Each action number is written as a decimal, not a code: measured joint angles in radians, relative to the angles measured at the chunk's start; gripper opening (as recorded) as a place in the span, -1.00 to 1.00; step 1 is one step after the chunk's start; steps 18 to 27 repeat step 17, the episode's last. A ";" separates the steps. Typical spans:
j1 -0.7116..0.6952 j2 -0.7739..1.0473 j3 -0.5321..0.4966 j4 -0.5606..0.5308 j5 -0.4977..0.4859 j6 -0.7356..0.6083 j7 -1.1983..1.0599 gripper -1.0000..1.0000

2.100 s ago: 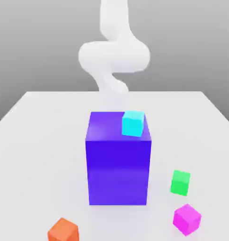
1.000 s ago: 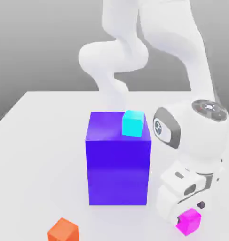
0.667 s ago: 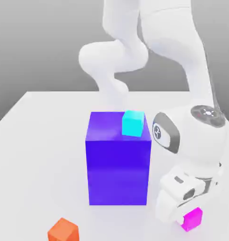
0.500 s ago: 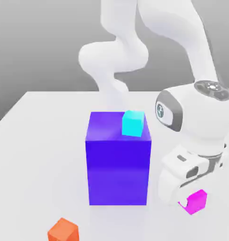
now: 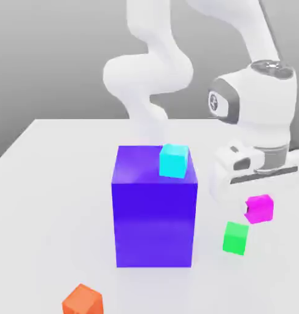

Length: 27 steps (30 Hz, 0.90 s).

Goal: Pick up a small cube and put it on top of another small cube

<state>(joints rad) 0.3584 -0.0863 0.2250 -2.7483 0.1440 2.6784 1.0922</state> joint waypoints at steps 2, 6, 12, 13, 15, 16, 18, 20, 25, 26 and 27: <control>-0.008 -0.030 0.016 -0.034 -0.029 -0.002 0.083 -1.00; -0.029 -0.009 0.034 -0.058 -0.092 0.039 0.184 -1.00; -0.043 0.128 0.022 -0.053 -0.199 0.167 0.263 -1.00; -0.040 0.153 0.015 -0.052 -0.220 0.190 0.278 -1.00; -0.030 0.192 0.000 -0.052 -0.250 0.226 0.299 1.00; -0.030 0.192 0.000 -0.052 -0.251 0.226 0.299 1.00; -0.030 0.192 0.000 -0.052 -0.251 0.226 0.299 1.00; -0.030 0.192 0.000 -0.052 -0.251 0.226 0.299 1.00; -0.030 0.192 0.000 -0.052 -0.251 0.226 0.299 1.00; -0.030 0.192 0.000 -0.052 -0.251 0.226 0.299 1.00; -0.030 0.192 0.000 -0.052 -0.251 0.226 0.299 1.00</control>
